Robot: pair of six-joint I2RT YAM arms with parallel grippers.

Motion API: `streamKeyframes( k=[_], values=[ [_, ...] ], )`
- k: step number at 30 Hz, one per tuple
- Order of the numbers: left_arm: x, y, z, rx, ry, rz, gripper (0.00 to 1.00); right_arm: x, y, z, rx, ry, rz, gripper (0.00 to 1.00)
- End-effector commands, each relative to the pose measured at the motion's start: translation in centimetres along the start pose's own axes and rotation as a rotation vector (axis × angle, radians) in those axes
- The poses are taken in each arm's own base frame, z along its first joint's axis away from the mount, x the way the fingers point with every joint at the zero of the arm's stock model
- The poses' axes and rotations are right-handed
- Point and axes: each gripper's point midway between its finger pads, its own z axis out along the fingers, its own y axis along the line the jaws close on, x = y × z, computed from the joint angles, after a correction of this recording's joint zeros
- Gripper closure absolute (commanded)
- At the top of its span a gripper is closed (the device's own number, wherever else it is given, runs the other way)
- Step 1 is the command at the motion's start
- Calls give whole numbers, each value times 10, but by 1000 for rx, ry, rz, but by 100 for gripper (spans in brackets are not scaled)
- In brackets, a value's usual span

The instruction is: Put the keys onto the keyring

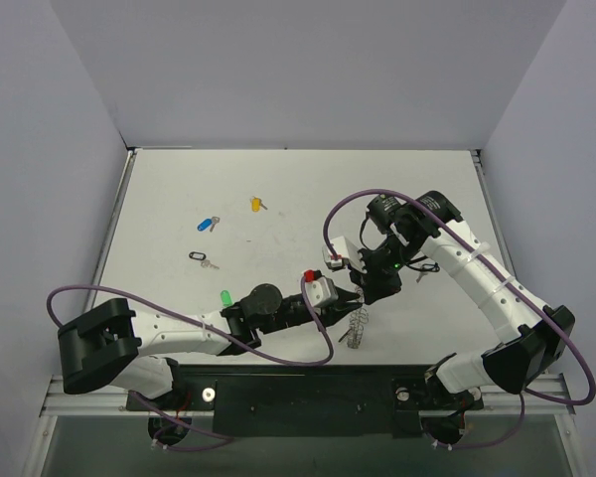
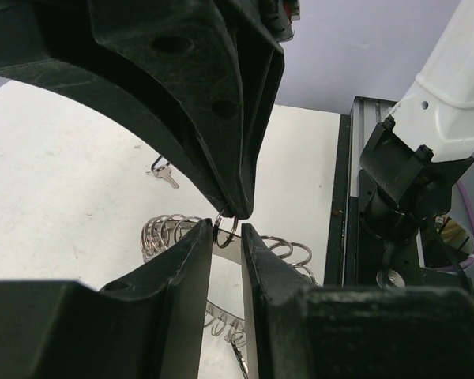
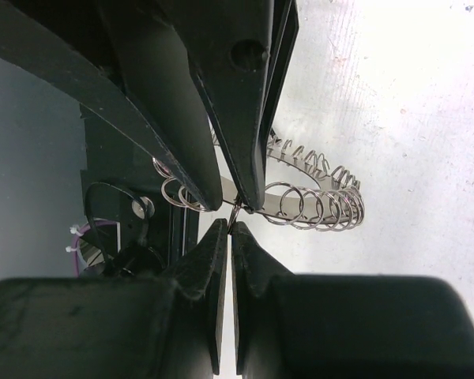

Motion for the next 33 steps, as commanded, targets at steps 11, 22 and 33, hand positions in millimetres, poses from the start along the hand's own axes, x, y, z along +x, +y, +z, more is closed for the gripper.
streamKeyframes(
  k=[11, 22, 33],
  values=[
    [-34, 0, 12, 20, -100, -30, 78, -5, 21, -5, -65, -26, -13, 100],
    [-32, 0, 2, 17, -110, -72, 100, -5, 24, -6, -57, -74, -23, 75],
    [-47, -6, -37, 13, -247, -124, 100, -9, 46, 1, -66, -348, -217, 52]
  ],
)
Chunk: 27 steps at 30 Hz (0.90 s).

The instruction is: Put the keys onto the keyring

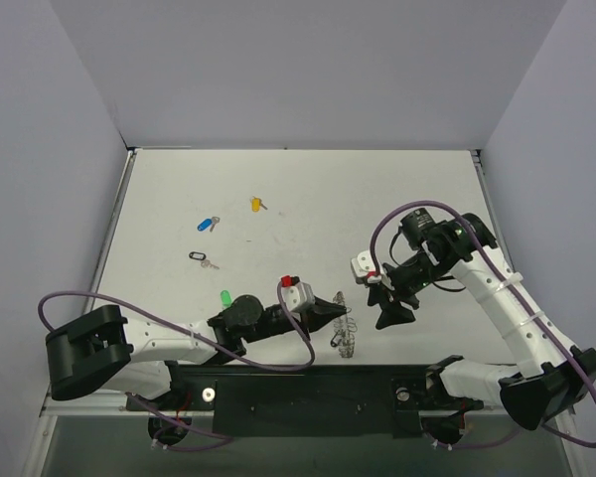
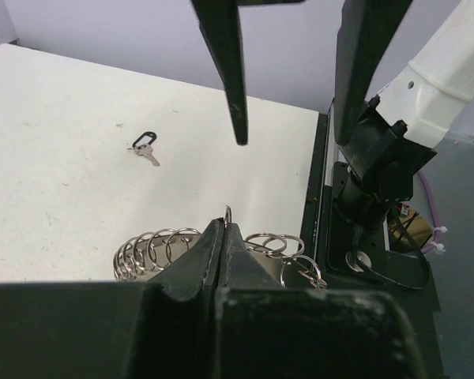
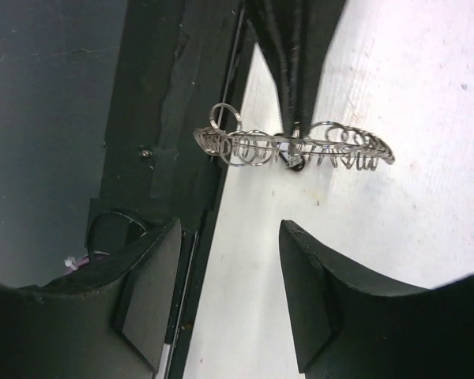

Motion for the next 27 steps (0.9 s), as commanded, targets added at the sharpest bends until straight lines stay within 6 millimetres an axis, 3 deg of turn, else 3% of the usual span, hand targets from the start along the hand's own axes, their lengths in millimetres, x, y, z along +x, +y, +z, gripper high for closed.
streamKeyframes(
  k=[1, 10, 20, 27],
  values=[
    [-65, -7, -10, 9, -245, -21, 100, -13, 16, 12, -70, -132, -119, 51],
    [-77, -14, -17, 32, -312, -92, 100, -37, 1, 15, -106, -202, -102, 54],
    [-78, -15, -11, 36, -307, -95, 100, -49, 1, 15, -127, -213, -88, 60],
    [-78, -15, -9, 34, -310, -103, 100, -50, 0, 17, -128, -212, -69, 72]
  ],
)
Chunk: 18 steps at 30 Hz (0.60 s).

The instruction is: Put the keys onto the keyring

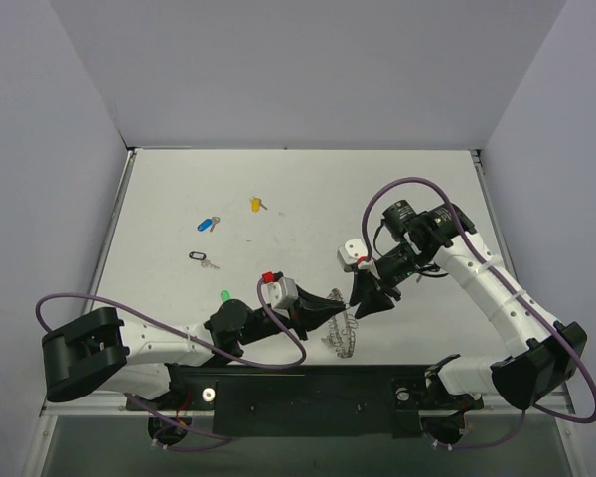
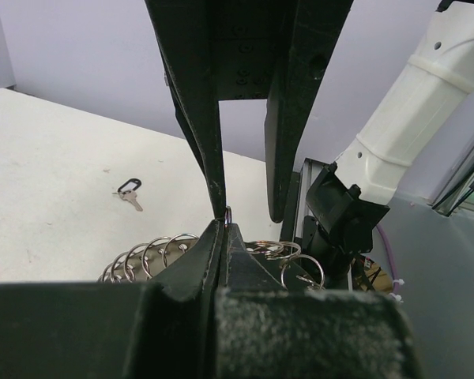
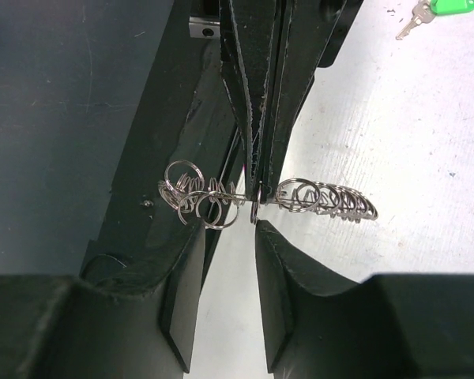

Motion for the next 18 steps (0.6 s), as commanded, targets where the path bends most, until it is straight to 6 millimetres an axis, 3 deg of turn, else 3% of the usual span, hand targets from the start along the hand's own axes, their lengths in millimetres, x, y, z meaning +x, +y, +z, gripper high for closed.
streamKeyframes(
  k=[1, 10, 18],
  values=[
    [-37, -9, 10, 25, -132, -6, 100, -15, 3, 1, -18, -52, 9, 74],
    [-37, -10, 13, 29, -139, -15, 100, -15, 2, 4, -27, -49, 20, 77],
    [-39, -11, 13, 29, -150, -19, 100, -12, 0, 5, -16, -36, 27, 87]
  ],
)
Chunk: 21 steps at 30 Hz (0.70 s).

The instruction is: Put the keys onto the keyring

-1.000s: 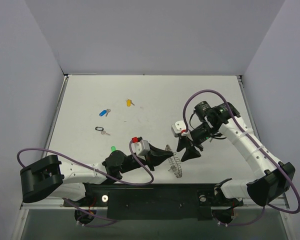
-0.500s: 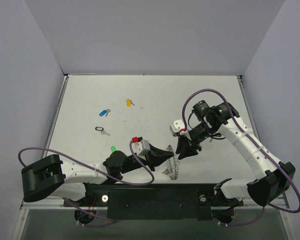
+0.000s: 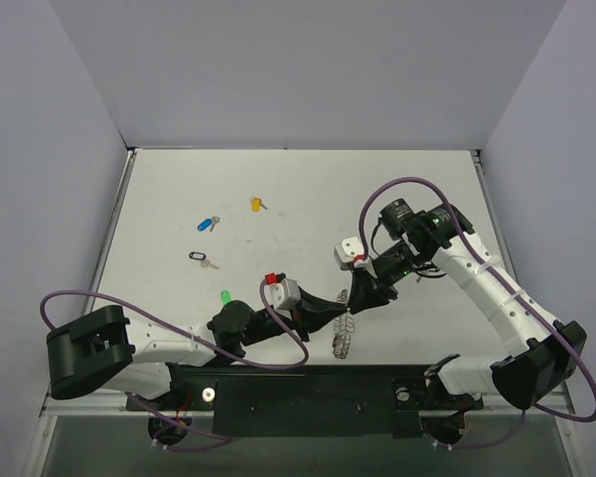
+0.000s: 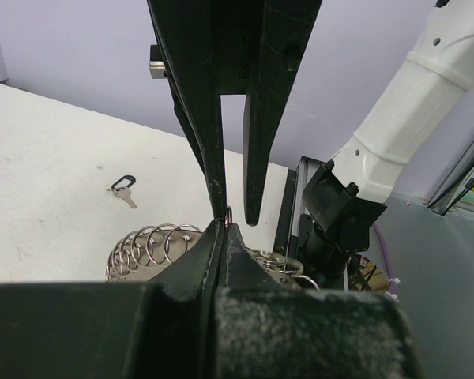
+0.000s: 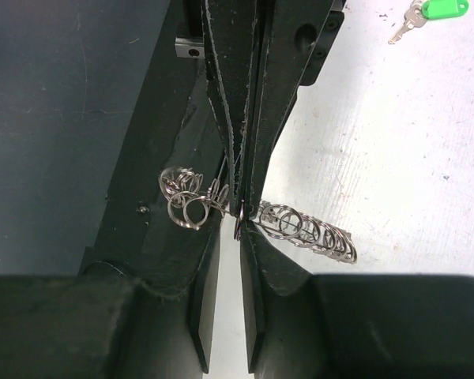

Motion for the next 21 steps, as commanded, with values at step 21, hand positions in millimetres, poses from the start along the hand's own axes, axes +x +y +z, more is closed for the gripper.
streamKeyframes(
  k=[21],
  values=[
    [-33, -7, 10, 3, -87, -19, 100, -4, -4, -2, 65, 20, 124, 100]
  ],
)
